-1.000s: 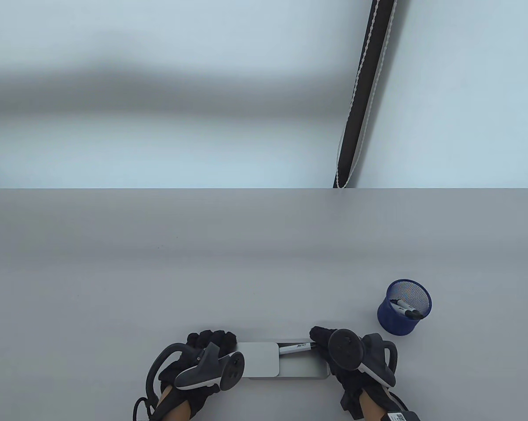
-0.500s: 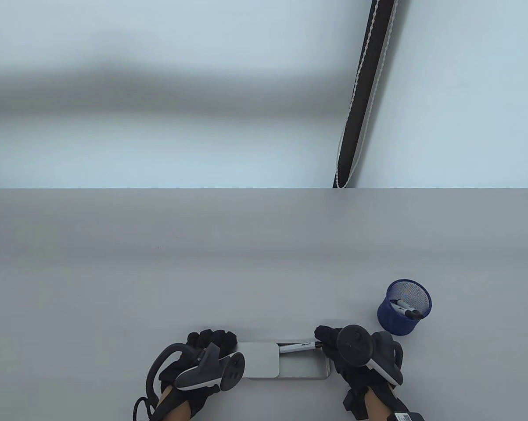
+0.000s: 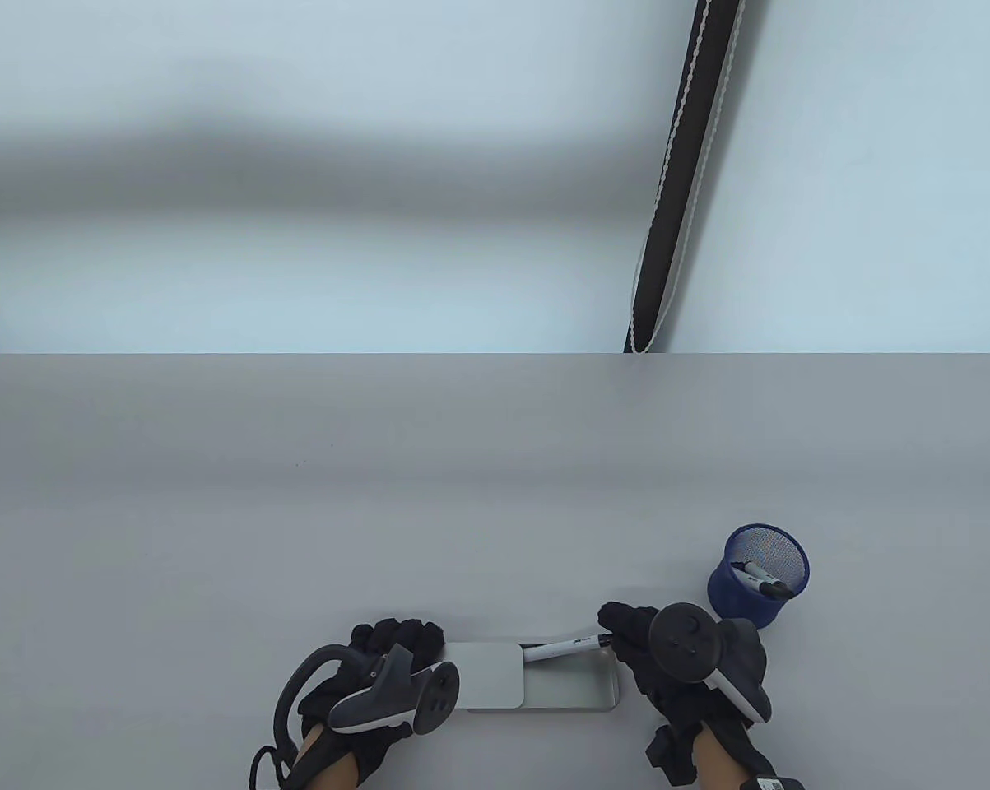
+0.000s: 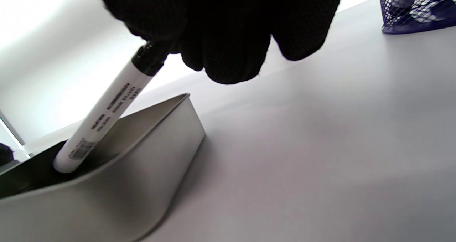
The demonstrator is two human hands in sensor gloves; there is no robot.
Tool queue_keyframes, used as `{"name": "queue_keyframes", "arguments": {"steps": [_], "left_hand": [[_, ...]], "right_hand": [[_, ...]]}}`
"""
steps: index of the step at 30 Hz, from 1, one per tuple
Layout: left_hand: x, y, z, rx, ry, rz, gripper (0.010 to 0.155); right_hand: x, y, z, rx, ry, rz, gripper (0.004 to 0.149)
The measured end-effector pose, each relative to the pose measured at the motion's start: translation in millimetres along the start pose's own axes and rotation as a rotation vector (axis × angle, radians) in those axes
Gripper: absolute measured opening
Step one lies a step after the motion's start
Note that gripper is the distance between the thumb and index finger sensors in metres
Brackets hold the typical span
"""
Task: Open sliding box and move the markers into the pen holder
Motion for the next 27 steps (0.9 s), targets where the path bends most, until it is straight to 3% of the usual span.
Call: {"name": "queue_keyframes", "arguments": {"steps": [15, 27], "left_hand": [[0, 0, -1, 0.002, 0.0, 0.0, 0.077], [0, 0, 0, 0.007, 0.001, -0.006, 0.077]], "right_hand": [[-4, -18, -5, 0.06, -0.028, 0.064, 0.042], [-10, -42, -16, 0.184, -0.056, 0.112, 0.041]]}}
Point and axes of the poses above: the tracker on the back of each hand, its own x axis roughly to the little-finger side, its own z axis roughly from the wrist to the fingertips, y = z × x, the point moved 1 cm from there along z, roughly from the wrist to the fingertips, and after that the axes turned 7 degrees about -x, right-handed, at the moved point
